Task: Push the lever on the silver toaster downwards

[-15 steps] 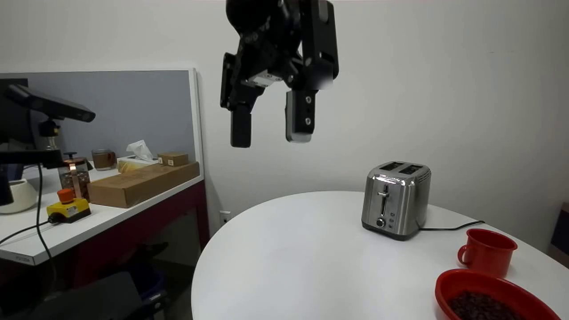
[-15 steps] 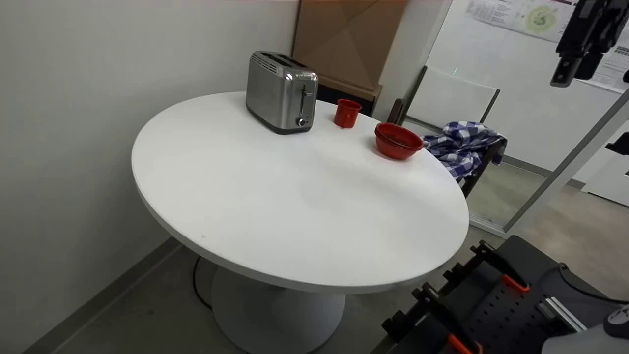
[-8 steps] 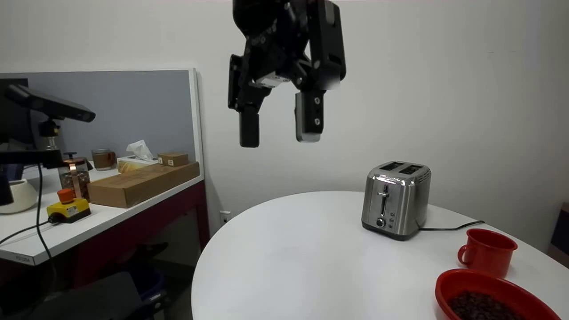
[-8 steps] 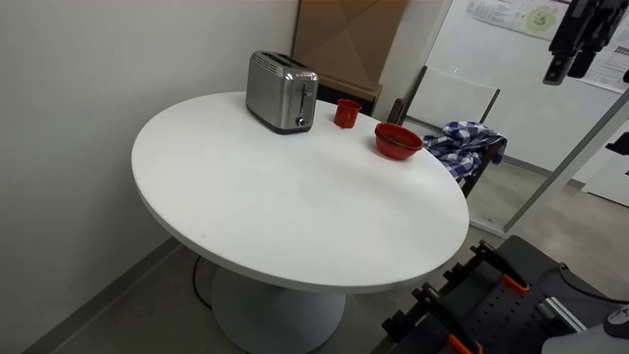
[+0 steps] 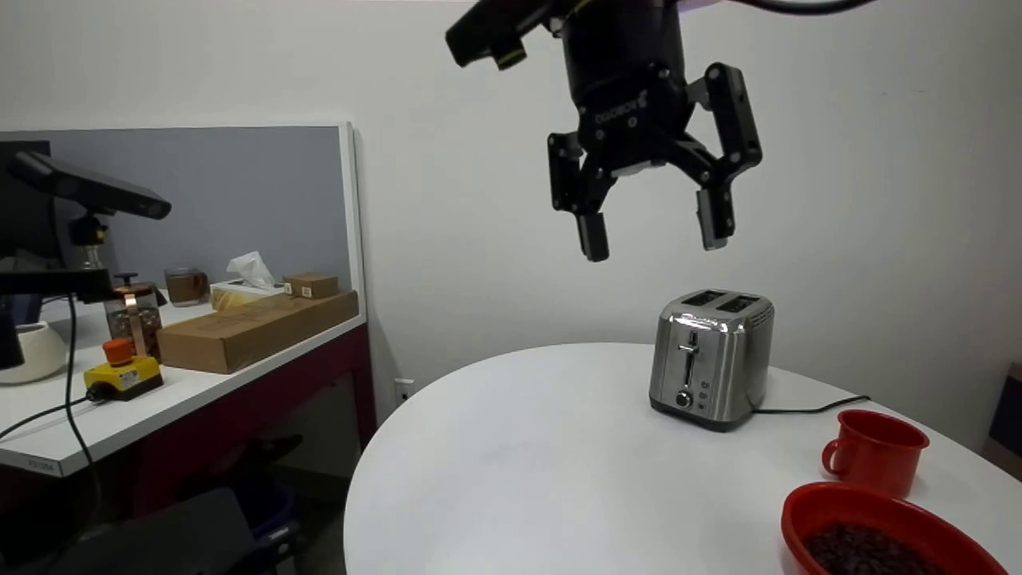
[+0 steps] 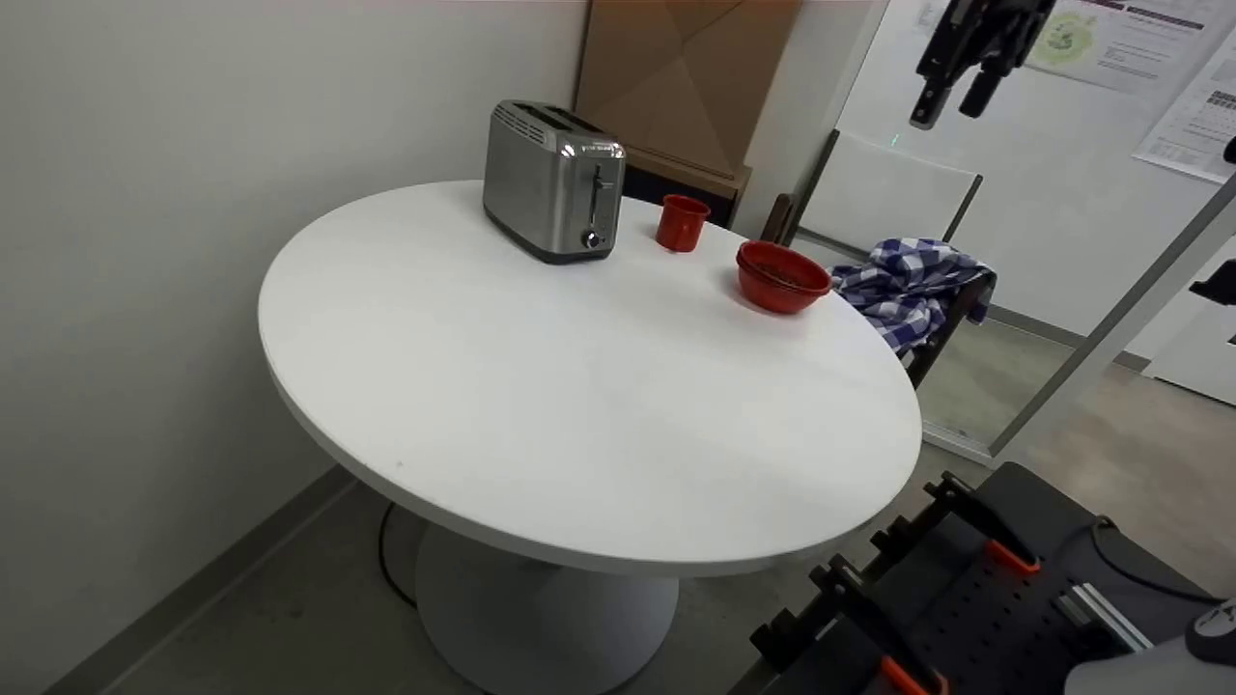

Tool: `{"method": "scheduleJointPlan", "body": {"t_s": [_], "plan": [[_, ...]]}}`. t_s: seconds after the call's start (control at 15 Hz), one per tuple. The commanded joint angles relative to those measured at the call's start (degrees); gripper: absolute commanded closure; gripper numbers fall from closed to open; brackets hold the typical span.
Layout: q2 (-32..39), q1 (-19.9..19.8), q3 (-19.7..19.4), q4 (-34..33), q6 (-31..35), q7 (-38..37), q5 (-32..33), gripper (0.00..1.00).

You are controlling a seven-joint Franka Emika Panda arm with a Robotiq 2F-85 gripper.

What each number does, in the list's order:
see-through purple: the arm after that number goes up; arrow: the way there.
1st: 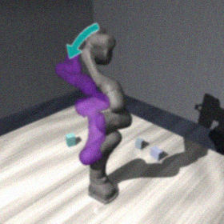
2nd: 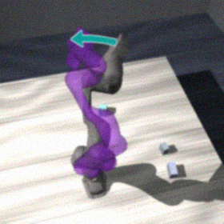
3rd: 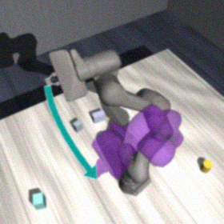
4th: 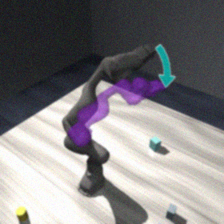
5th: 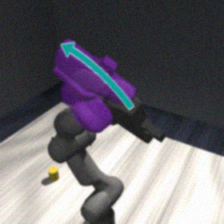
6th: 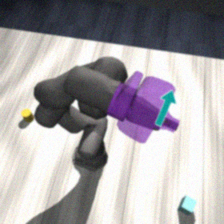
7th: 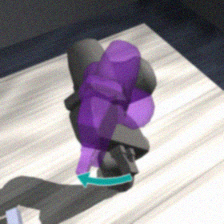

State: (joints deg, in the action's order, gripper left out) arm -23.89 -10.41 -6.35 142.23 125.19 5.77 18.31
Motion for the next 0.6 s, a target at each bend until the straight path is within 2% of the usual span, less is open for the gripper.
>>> {"method": "scheduleJointPlan", "body": {"t_s": [0.0,0.53], "plan": [[11.4,2.2,0.0,-10.2,2.8,0.4,-2.1,0.0],[28.5,5.5,1.9,-25.7,6.1,-1.1,-6.1,0.0]]}}
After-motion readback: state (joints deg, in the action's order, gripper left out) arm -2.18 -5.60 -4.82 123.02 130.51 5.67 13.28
